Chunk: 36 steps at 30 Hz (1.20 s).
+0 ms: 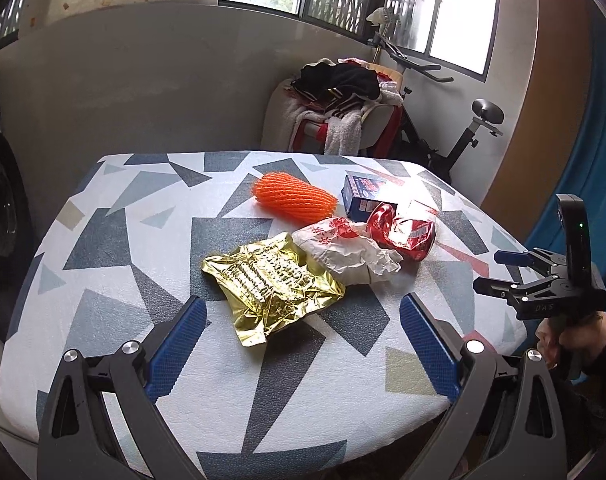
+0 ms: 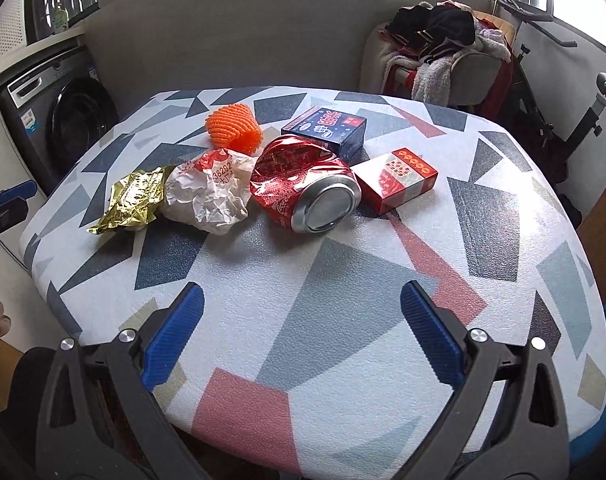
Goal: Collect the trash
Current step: 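Move both tools back over the ironing board, then grasp the red crushed can with the right tool while the left tool grasps the gold foil wrapper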
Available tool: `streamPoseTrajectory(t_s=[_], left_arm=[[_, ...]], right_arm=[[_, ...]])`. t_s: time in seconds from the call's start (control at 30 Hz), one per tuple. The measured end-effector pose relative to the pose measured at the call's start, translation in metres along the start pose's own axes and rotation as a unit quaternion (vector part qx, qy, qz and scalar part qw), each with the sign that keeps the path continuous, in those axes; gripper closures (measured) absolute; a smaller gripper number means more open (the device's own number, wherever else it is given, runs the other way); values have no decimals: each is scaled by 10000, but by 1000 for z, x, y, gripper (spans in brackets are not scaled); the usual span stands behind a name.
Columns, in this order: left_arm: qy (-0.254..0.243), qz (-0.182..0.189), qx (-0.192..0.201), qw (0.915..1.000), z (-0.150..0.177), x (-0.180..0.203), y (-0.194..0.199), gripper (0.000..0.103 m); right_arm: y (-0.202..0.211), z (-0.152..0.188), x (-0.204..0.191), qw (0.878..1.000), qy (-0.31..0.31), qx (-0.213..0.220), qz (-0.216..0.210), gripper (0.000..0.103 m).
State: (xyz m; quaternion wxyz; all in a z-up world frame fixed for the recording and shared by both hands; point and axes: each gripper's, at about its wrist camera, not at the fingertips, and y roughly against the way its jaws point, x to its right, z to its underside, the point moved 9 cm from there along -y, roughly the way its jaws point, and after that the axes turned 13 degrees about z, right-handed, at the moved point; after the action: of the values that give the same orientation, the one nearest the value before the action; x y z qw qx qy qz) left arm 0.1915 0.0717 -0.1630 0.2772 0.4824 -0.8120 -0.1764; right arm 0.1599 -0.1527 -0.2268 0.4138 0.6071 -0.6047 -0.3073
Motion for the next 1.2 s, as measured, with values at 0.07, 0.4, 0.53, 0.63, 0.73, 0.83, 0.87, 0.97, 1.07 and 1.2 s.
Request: streamPoseTrajectory(t_s=[0.07,0.4,0.53,0.63,0.73,0.83,0.87,0.97,1.07,1.2], left_arm=[[26,8,-24,10000,-1,-4,-4,8],[141,-6,-78,9999,-2,-19,-15,8],[238,-46,-50,9997,-2,-26,-16,8],[325,-60,-42,9994,-2,-32,-18,8],[405,-60,-48,9992,0,-37,-21,8],[476,-48,-74,9988,3,-39,-24,8],[503,-46,-90,9987,5,-40,-26,8],[578,-19,-116,9983,7,-40,-28,8],[586,5,-122,9982,8,-40,-29,8],[623,19,-122,9980,9,-42,-29,8]], right_arm=[[-2,-6,1,9999,-111,49,-30,6],[-17,-30,9,9965,-802,17,-224,12],[-24,-38,12,9919,-1238,5,-299,18],[-32,-45,9,9879,-1505,-64,-378,20],[-44,-49,3,9831,-1778,-182,-403,20],[-63,-51,3,9730,-2255,-373,-321,24],[-69,-51,4,9697,-2389,-425,-273,26],[-87,-52,2,9622,-2628,-625,-349,44],[-97,-47,4,9644,-2512,-788,-232,65],[-90,-42,8,9776,-1990,-650,-228,74]])
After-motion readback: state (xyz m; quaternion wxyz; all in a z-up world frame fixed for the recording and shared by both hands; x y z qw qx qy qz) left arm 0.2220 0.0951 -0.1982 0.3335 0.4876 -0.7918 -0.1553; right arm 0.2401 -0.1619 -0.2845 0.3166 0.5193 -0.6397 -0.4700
